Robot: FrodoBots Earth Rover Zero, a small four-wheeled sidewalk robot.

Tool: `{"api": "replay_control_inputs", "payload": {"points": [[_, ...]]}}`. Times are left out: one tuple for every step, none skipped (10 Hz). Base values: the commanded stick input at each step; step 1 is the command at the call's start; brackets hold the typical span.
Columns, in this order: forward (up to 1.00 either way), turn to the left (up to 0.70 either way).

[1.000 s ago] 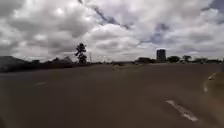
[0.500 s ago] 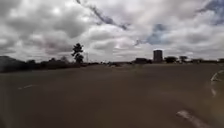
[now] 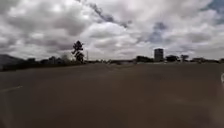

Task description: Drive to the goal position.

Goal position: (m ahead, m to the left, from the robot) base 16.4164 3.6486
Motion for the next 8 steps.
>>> {"api": "replay_control_inputs", "payload": {"points": [[0.85, -0.33], [0.85, -0.28], [0.85, -0.14], [0.85, 0.0], [0.85, 0.0], [0.85, 0.0], [0.85, 0.0], [0.85, 0.0]]}}
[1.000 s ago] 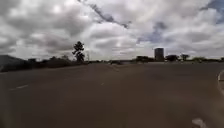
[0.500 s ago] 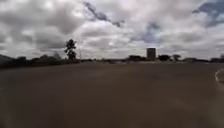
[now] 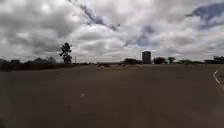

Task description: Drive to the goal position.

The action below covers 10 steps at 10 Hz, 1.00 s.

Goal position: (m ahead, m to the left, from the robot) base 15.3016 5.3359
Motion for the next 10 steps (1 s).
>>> {"api": "replay_control_inputs", "payload": {"points": [[0.85, 0.0], [0.85, 0.0], [0.85, 0.0], [0.85, 0.0], [0.85, 0.0], [0.85, 0.0], [0.85, -0.01], [0.85, -0.03], [0.85, -0.15], [0.85, -0.29]]}}
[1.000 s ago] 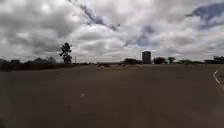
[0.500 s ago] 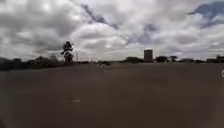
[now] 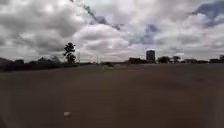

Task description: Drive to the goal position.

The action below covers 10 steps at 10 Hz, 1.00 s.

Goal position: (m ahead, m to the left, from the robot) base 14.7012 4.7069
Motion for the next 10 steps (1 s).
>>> {"api": "replay_control_inputs", "payload": {"points": [[0.85, -0.34], [0.85, -0.34], [0.85, -0.34], [0.85, -0.3], [0.85, -0.13], [0.85, 0.0], [0.85, 0.0], [0.85, 0.28], [0.85, 0.34], [0.85, 0.28]]}}
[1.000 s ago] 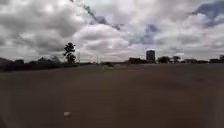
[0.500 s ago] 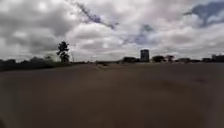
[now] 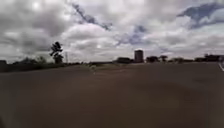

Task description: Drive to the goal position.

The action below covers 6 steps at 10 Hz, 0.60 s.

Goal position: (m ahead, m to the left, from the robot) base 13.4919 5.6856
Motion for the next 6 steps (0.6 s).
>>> {"api": "replay_control_inputs", "payload": {"points": [[0.85, 0.0], [0.85, 0.0], [0.85, 0.0], [0.85, 0.0], [0.85, 0.0], [0.85, 0.0]]}}
